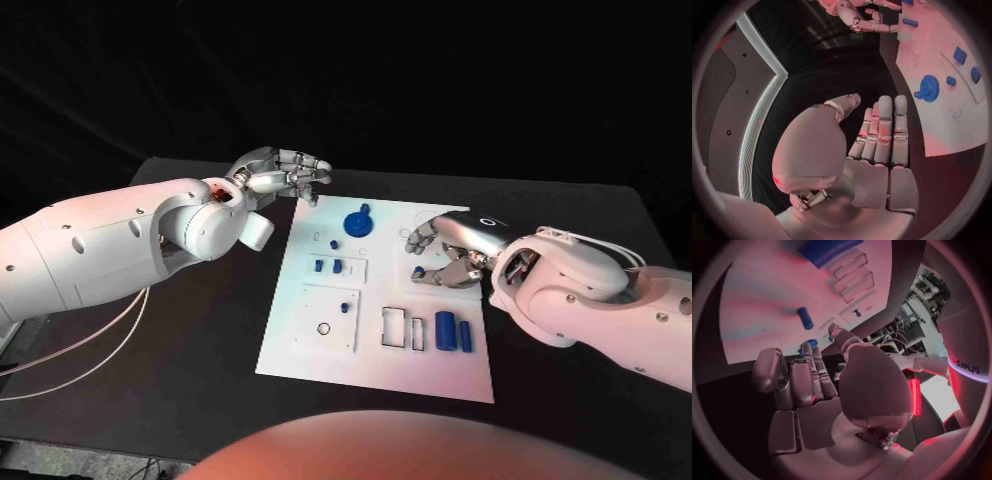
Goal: Assemble the parts on the task board
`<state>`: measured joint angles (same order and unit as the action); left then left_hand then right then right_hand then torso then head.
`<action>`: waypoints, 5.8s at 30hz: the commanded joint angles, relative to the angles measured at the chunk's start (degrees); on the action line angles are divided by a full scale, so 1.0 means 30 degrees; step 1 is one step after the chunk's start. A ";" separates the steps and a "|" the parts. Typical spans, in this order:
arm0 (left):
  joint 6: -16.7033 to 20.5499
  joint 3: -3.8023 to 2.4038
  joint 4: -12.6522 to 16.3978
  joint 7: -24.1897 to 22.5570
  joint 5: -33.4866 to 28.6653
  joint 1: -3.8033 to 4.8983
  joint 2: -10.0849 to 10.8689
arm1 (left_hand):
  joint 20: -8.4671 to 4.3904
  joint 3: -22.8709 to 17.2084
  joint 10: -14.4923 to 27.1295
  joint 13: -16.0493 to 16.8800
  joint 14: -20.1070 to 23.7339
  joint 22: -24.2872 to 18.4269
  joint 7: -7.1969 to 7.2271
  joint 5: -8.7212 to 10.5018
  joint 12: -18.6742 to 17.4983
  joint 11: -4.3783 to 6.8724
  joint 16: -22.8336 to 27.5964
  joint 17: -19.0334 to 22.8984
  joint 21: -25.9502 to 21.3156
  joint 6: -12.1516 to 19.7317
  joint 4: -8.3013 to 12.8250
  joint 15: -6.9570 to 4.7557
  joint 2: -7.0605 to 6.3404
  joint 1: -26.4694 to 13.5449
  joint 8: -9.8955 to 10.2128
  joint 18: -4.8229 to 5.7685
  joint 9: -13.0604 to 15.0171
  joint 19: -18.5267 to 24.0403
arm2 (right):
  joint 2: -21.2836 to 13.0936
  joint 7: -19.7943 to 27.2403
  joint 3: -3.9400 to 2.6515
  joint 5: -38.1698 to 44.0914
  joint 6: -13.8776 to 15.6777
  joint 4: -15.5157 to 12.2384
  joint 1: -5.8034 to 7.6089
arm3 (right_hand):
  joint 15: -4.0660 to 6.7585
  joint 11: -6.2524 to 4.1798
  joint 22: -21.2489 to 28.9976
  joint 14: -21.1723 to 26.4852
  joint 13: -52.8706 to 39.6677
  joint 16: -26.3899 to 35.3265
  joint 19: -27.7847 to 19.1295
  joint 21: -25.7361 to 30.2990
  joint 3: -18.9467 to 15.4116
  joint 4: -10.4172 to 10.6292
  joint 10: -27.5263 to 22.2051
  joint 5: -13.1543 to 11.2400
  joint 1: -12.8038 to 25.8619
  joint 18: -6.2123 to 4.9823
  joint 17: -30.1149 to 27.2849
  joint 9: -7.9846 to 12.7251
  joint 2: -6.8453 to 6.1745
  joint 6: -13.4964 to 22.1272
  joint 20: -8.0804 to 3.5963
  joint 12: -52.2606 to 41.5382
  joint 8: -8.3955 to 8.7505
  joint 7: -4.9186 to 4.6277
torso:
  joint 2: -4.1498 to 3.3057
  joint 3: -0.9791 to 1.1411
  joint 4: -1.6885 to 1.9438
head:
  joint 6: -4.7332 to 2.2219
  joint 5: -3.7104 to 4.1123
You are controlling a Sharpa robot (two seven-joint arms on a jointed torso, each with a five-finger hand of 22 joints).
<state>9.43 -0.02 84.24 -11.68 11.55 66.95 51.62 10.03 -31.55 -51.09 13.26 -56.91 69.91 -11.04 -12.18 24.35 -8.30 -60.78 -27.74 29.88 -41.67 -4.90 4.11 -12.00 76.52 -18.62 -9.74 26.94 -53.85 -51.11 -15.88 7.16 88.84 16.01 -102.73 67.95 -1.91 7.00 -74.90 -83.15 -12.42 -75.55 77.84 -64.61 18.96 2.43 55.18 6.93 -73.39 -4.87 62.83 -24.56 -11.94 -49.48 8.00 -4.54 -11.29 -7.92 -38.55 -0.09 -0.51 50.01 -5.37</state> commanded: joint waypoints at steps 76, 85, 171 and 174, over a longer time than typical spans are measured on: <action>-0.0584 0.0003 -0.0271 0.0030 0.0026 0.0010 -0.0330 | 0.0046 0.0114 0.0202 -0.0033 0.0105 -0.0097 -0.0265 -0.0037 0.0062 0.0013 0.0137 0.0029 -0.0150 0.0175 -0.0006 0.0004 0.0139 -0.0242 -0.0259 -0.0207 0.0032 0.0117 | 0.0883 0.0292 -0.0070 0.0366 0.1827 -0.1102 0.0145 | 0.0941 -0.1165 -0.3494 -0.0650 0.1100 -0.1009 0.2118 -0.3613 0.5542 0.1706 0.5310 -0.0227 -0.1353 0.0598 0.0613 0.0436 -0.0217 -0.3456 -0.0956 -0.0623 -0.1487 0.0337 | 0.0062 -0.0062 -0.0082 | -0.0003 -0.0113; -0.0687 0.0004 -0.0359 -0.0003 -0.0003 0.0006 -0.0561 | 0.0049 0.0113 0.0210 -0.0034 0.0106 -0.0105 -0.0267 -0.0045 0.0069 0.0010 0.0138 0.0029 -0.0155 0.0189 -0.0025 0.0007 0.0161 -0.0261 -0.0276 -0.0207 0.0031 0.0116 | 0.3212 0.0961 0.0029 0.0228 0.1802 -0.1133 -0.0782 | 0.0946 -0.1175 -0.3472 -0.0642 0.1082 -0.0994 0.2083 -0.3525 0.5599 0.1656 0.5322 -0.0171 -0.1268 0.0580 0.0576 0.0404 -0.0197 -0.3443 -0.0958 -0.0590 -0.1493 0.0350 | 0.0078 -0.0075 -0.0014 | -0.0003 -0.0251; -0.0913 0.0027 -0.0345 0.0218 0.0027 0.0010 -0.0662 | 0.0069 0.0167 0.0284 -0.0045 0.0118 -0.0156 -0.0284 -0.0049 0.0112 -0.0005 0.0142 0.0025 -0.0188 0.0304 -0.0115 0.0027 0.0187 -0.0380 -0.0370 -0.0207 0.0022 0.0111 | 0.6456 0.0351 0.0442 0.2531 0.0328 0.1530 -0.3164 | 0.0786 -0.0996 -0.3645 -0.0588 0.0177 -0.1064 0.2135 -0.3582 0.4767 0.0708 0.4992 0.0211 0.1071 0.0601 0.0461 0.1066 -0.1081 0.0867 -0.0792 -0.0052 0.0733 -0.0162 | 0.0042 -0.0062 -0.0051 | -0.0003 -0.0547; -0.0913 0.0027 -0.0348 0.0219 0.0027 0.0010 -0.0642 | 0.0069 0.0167 0.0284 -0.0045 0.0118 -0.0156 -0.0284 -0.0049 0.0112 -0.0005 0.0142 0.0025 -0.0188 0.0304 -0.0115 0.0027 0.0187 -0.0380 -0.0370 -0.0207 0.0022 0.0111 | 0.5980 0.0610 0.0434 0.2227 0.1594 0.1012 -0.3176 | 0.0905 -0.1144 -0.3740 -0.0605 -0.0111 -0.1091 0.2265 -0.3866 0.4020 0.0716 0.5063 0.0056 0.1221 0.0661 0.0484 0.1333 -0.1041 0.1676 -0.0898 -0.0274 0.1044 0.0064 | 0.0041 -0.0054 -0.0056 | -0.0003 -0.0502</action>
<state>7.62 0.10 83.10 -10.74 11.58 66.95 49.75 10.03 -31.22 -50.68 13.21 -56.91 69.50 -11.04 -12.18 24.35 -8.30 -60.56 -27.74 29.67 -41.27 -5.23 4.12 -11.55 76.07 -19.42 -9.74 26.94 -53.85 -32.71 -14.53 8.47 95.75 16.77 -99.06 58.49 0.35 3.93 -74.94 -83.92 -12.64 -78.56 84.02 -76.07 31.34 4.57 70.49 7.18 -70.25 -3.95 64.25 -20.66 -14.91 -44.77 5.74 -5.17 -8.40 -7.78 -38.40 -0.29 -0.68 50.01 -6.98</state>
